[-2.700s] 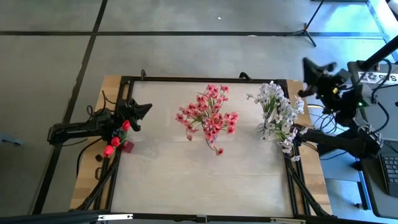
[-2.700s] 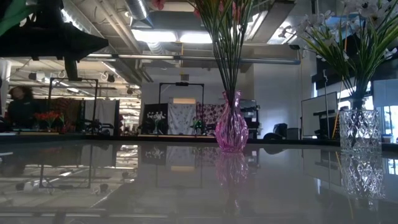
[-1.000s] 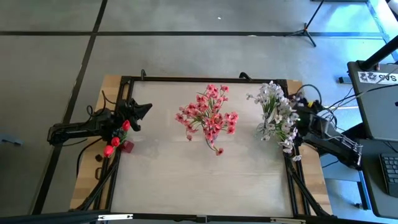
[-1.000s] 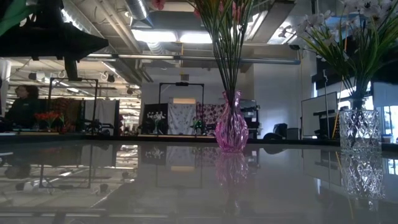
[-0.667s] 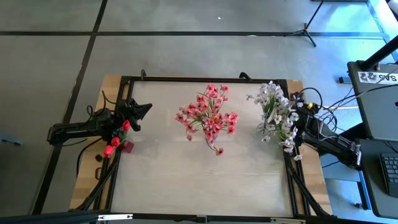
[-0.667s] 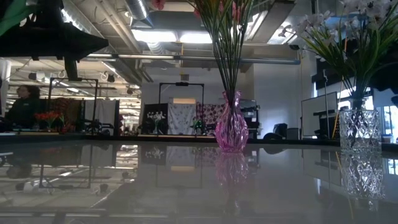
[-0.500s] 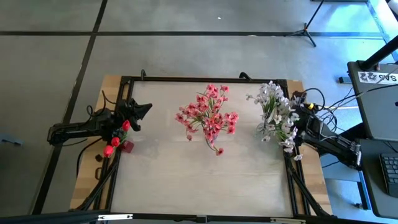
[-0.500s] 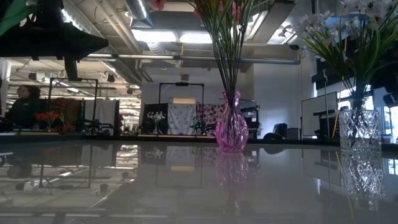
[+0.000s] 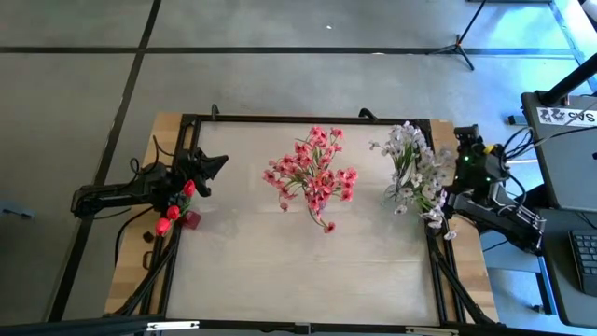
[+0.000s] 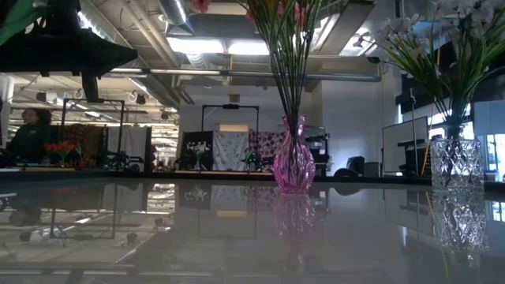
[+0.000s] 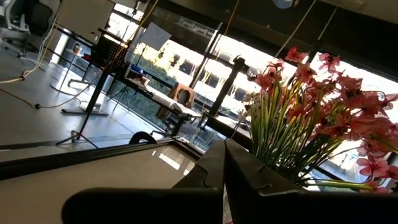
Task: Sort flowers into vase by color
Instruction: Return to Home Position
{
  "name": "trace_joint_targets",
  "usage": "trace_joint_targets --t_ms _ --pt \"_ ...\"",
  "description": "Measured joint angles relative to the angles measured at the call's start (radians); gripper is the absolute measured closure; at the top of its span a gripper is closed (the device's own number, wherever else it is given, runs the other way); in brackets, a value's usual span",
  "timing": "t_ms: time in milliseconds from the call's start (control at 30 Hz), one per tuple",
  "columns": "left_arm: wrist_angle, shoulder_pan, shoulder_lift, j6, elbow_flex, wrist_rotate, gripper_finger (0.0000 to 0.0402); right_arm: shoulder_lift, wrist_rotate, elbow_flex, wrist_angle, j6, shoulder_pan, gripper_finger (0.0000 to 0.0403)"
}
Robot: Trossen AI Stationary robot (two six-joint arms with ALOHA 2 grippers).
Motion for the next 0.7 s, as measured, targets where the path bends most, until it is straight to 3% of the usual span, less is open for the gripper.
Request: trace_joint_targets --t_ms 100,200,300,533,600,700 --pt "0.0 0.0 0.0 0.0 0.0 0.0 0.0401 0.0 -0.013 0.008 -0.004 -0.06 0.0 0.04" --pt "0.0 0.0 0.0 0.0 0.0 0.0 0.0401 -0.002 -0.18 0.028 0.006 -0.058 0.0 0.04" --pt "0.0 0.0 0.0 0.0 0.0 0.0 0.0401 -0.004 -0.45 0.04 0.094 -0.078 0.0 0.04" --pt "0.0 0.0 0.0 0.0 0.0 0.0 0.0401 -0.005 -1.25 0.008 0.691 -0.221 0.0 0.04" --pt "0.0 0.0 0.0 0.0 0.0 0.0 0.0401 -0.005 -1.431 -0.045 0.886 -0.206 0.0 0.04" --pt "0.0 0.0 0.0 0.0 0.0 0.0 0.0401 -0.005 -1.605 -0.132 1.163 -0.151 0.0 0.04"
